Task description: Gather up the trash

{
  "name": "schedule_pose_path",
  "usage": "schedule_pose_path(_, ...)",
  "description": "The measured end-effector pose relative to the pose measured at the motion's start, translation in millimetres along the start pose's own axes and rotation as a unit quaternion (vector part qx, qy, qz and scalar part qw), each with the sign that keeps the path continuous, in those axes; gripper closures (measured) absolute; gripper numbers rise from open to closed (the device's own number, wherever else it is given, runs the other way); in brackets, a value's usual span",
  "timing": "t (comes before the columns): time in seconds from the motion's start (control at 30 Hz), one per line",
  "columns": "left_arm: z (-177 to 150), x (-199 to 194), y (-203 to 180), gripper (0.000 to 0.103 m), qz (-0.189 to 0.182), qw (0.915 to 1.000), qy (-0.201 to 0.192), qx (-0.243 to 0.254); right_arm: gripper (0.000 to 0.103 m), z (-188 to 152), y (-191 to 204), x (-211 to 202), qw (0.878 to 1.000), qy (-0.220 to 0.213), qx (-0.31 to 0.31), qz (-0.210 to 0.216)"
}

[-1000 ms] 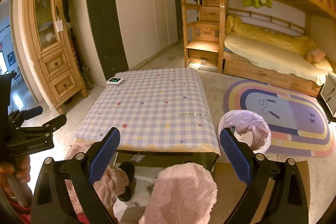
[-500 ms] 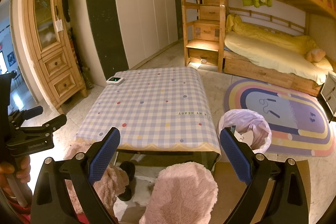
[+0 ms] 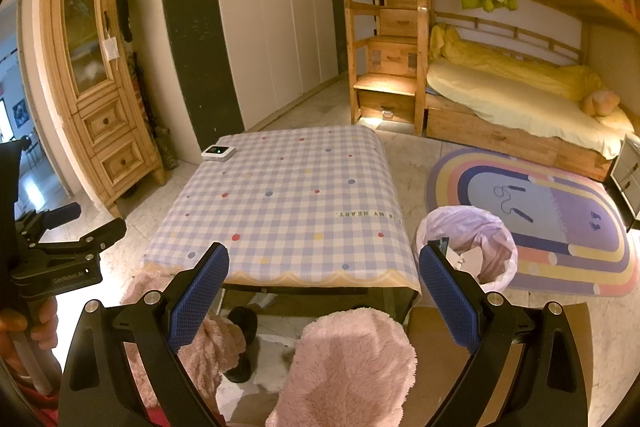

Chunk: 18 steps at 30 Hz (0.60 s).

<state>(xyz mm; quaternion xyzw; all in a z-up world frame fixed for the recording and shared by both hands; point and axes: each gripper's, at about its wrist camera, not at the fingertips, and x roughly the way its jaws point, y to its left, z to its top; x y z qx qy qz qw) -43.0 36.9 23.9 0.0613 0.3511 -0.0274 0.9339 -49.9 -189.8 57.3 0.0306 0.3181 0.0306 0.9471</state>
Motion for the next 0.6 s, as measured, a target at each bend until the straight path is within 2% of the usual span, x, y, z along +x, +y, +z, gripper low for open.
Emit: schedule_pose_path(0.6, -5.3, 6.7, 3.2, 0.007, 0.000, 1.0000, 0.006, 0.008, 0.008, -6.3, 2.0, 2.2, 1.000, 0.002, 0.007, -0.005)
